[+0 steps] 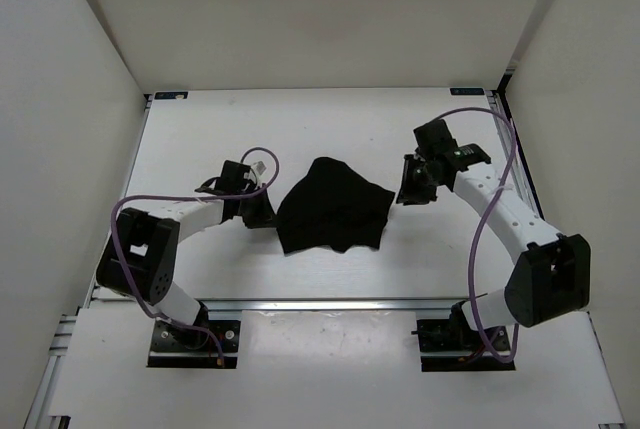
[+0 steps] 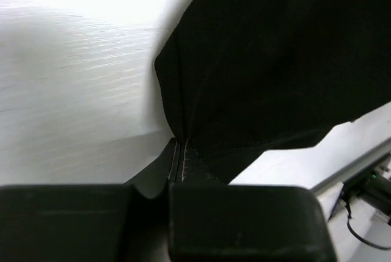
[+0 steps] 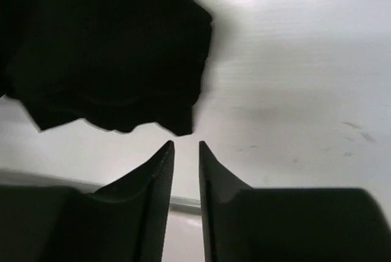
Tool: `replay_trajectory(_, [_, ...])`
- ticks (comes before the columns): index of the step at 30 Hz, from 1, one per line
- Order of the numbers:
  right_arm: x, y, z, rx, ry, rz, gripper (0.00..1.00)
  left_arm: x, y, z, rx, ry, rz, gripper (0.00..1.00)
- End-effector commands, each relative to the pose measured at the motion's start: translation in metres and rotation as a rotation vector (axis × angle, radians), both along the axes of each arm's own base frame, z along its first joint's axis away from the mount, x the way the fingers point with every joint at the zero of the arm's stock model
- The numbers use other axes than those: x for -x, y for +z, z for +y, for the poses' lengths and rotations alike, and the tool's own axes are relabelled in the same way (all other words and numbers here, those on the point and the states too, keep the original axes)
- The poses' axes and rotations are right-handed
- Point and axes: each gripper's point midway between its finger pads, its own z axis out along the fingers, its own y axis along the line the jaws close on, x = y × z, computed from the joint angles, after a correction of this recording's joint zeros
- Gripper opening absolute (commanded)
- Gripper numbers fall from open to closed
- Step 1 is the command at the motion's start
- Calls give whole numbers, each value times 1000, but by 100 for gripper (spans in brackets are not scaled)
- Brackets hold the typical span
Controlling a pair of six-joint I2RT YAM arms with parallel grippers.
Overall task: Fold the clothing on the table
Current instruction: Flatten the skirt out
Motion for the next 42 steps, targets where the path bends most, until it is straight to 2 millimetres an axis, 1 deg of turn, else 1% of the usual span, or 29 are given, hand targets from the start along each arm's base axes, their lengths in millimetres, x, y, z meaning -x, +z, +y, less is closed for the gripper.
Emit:
replay_trajectory(1, [12,-3,34,-174,86,88,30,-17,24,7,-16,20,-151,0])
replay_trajectory(2, [15,-8,37,-196,79,107,34,-10,18,9,-16,20,-131,0])
replay_trajectory(3, [16,-11,38,-208,80,111,37,-8,18,8,-14,19,-129,0])
replay_trajectory(5, [24,-24,35,-229,46,143,40,1,9,11,-20,19,-110,0])
replay_trajectory(6, [25,-32,33,-256,25,156,41,3,9,10,-23,14,-114,0])
replay_trajectory(7, [25,-32,35,-289,20,159,42,7,5,10,-25,3,-100,0])
replay_trajectory(8, [30,-39,34,-296,15,178,42,9,3,10,-30,6,-92,0])
replay_trajectory(9, [29,-44,35,-299,20,175,42,11,1,11,-32,2,-86,0])
replay_trajectory(10, [31,-49,37,-306,20,177,41,12,0,10,-33,-9,-85,0])
replay_trajectory(11, [36,-58,39,-304,26,191,41,16,-3,11,-33,-3,-69,0])
replay_trajectory(12, [37,-59,43,-320,42,186,42,16,-3,11,-31,-4,-69,0])
replay_trajectory(13, [42,-66,47,-347,52,195,41,17,-5,14,-38,2,-61,0])
replay_trajectory(14, [40,-68,53,-392,58,176,41,21,-6,14,-39,-8,-52,0])
replay_trajectory(17, [34,-73,57,-460,40,138,41,25,-10,18,-57,-17,-37,0])
replay_trajectory(19, [30,-77,55,-466,34,116,40,30,-11,18,-64,-28,-21,0])
replay_trajectory(20, [29,-78,54,-466,29,108,40,29,-11,18,-66,-31,-27,0])
replay_trajectory(22, [26,-86,49,-448,14,108,40,35,-14,18,-73,-44,-16,0])
replay_trajectory(24, [23,-88,49,-460,10,84,39,34,-13,17,-70,-47,-19,0])
replay_trajectory(27, [21,-95,48,-484,-14,99,38,35,-13,17,-72,-53,-16,0])
replay_trajectory(28, [23,-101,48,-481,-18,120,38,36,-13,18,-75,-47,-12,0])
replay_trajectory(30, [23,-106,47,-461,-29,137,37,35,-13,20,-79,-45,-14,0])
replay_trajectory(33, [21,-107,49,-460,-24,138,37,36,-13,22,-80,-47,-11,0])
replay_trajectory(38, [30,-121,54,-462,-18,201,36,37,-14,29,-81,-15,1,0])
replay_trajectory(41, [40,-126,60,-487,-15,232,34,37,-13,32,-87,-4,-5,0])
replay_trajectory(42, [40,-126,63,-504,-9,228,34,38,-13,34,-94,0,-4,0])
